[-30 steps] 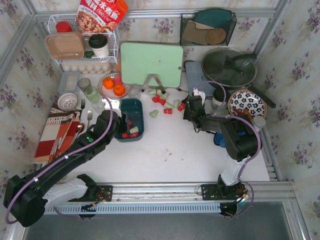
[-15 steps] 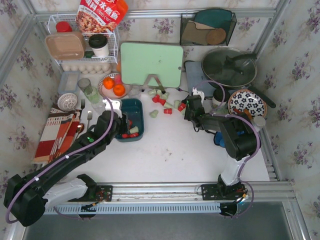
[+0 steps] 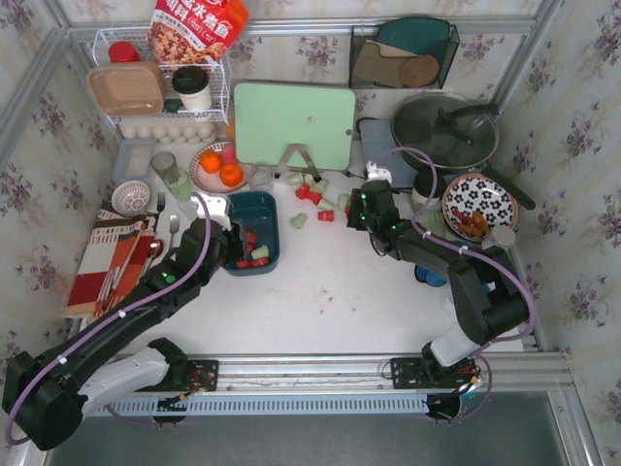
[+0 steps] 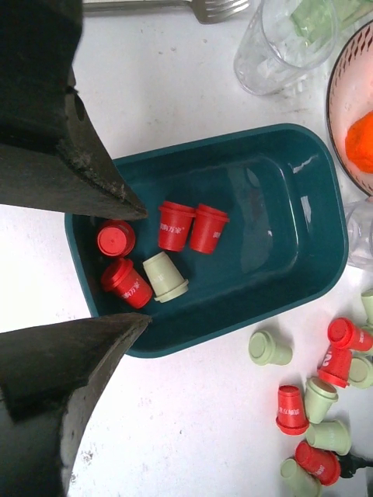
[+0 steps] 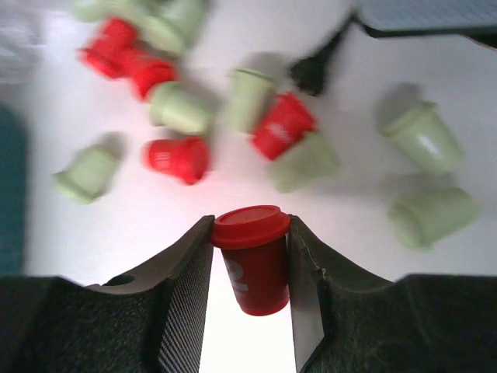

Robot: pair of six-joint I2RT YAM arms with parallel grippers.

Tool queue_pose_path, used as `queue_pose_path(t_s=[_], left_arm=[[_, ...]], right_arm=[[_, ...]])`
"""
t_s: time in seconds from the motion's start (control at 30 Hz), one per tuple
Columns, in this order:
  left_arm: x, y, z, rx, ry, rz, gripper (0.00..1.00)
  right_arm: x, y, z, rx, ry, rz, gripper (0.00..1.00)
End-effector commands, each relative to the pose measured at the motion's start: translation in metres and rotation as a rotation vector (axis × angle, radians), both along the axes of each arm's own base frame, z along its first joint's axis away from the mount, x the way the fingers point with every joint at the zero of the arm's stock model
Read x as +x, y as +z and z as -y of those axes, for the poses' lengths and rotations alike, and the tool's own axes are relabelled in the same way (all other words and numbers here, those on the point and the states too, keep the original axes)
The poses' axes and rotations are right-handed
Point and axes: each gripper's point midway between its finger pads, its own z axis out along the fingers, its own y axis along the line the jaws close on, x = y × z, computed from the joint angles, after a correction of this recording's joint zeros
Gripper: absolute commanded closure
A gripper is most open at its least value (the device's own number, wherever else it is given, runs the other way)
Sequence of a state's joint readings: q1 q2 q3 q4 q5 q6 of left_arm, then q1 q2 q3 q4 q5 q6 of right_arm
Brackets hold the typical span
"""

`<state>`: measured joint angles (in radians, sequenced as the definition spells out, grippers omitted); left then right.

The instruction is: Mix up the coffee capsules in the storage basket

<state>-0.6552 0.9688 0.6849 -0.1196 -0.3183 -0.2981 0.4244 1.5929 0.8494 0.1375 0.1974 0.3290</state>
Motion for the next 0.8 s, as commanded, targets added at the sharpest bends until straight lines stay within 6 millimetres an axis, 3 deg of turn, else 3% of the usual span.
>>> queue_pose_path(t_s=[0.0, 0.13, 0.23, 0.33, 0.53, 0.77], left_arm=[[0.002, 0.011, -0.008, -0.039, 0.053, 0.052, 0.45], [-0.002, 0.016, -0.021, -0.053, 0.102, 0.087, 0.46], [-0.005, 0.02, -0.028, -0.057, 0.128, 0.106, 0.46], [-0.006, 0.021, -0.034, -0.05, 0.145, 0.12, 0.46], [-0.008, 0.024, -0.037, -0.055, 0.154, 0.127, 0.46], [-0.007, 0.023, -0.036, -0.061, 0.15, 0.128, 0.46]], right_arm=[[-0.008, 0.047, -0.059, 0.109, 0.147, 0.096, 0.77], [-0.03, 0.083, -0.145, 0.164, 0.35, 0.158, 0.77], [-0.044, 0.087, -0.198, 0.168, 0.463, 0.163, 0.76], [-0.055, 0.077, -0.237, 0.154, 0.537, 0.147, 0.75], [-0.07, 0.048, -0.271, 0.144, 0.61, 0.087, 0.68], [-0.076, 0.023, -0.272, 0.102, 0.626, 0.035, 0.51]])
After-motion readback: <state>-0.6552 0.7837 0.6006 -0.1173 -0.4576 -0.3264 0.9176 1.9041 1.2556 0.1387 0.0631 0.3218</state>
